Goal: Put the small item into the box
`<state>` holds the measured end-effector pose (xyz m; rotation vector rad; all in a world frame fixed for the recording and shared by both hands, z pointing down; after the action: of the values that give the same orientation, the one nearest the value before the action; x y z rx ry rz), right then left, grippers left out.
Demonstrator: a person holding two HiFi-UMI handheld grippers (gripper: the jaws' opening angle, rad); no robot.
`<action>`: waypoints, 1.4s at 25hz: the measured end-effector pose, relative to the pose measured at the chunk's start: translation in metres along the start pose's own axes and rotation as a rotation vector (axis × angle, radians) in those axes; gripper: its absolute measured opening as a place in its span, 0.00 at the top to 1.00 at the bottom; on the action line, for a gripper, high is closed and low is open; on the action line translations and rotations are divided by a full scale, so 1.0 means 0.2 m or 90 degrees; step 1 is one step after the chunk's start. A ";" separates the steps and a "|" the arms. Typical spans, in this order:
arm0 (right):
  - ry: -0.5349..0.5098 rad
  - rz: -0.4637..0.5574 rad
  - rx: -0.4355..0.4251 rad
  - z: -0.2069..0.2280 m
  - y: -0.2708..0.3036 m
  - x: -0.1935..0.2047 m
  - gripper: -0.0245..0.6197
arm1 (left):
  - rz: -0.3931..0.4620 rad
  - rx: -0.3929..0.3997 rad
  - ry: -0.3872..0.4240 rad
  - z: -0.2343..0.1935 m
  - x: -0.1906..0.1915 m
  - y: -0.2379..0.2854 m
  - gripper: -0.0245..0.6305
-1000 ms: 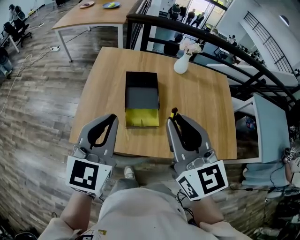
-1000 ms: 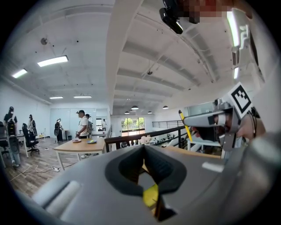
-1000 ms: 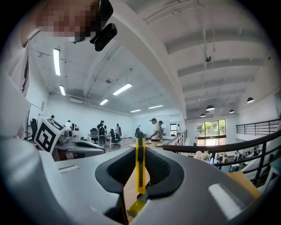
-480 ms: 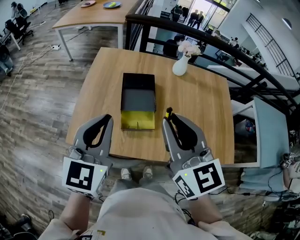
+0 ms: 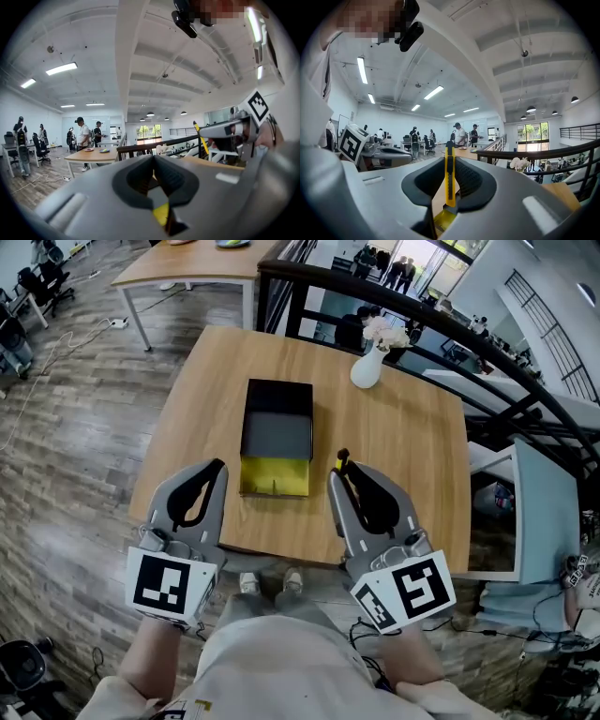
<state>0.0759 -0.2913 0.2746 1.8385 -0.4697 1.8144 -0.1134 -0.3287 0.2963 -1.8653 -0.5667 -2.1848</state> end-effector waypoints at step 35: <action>0.066 -0.345 -0.209 0.30 0.91 1.16 0.86 | -0.218 0.031 -0.025 -0.13 0.98 0.78 0.96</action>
<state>0.0308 -0.4489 0.5268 1.4599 -0.1872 1.3625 -0.1079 -0.4633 0.5090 -1.9060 -1.0036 -2.3133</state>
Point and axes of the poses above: the fingertips, and each gripper's own axes: y forward along the fingers, z to its right, x out of its underside, the point moved 5 cm from there along -y, backward along the fingers, and after that the axes turned 13 degrees about -x, right-handed, at the moved point
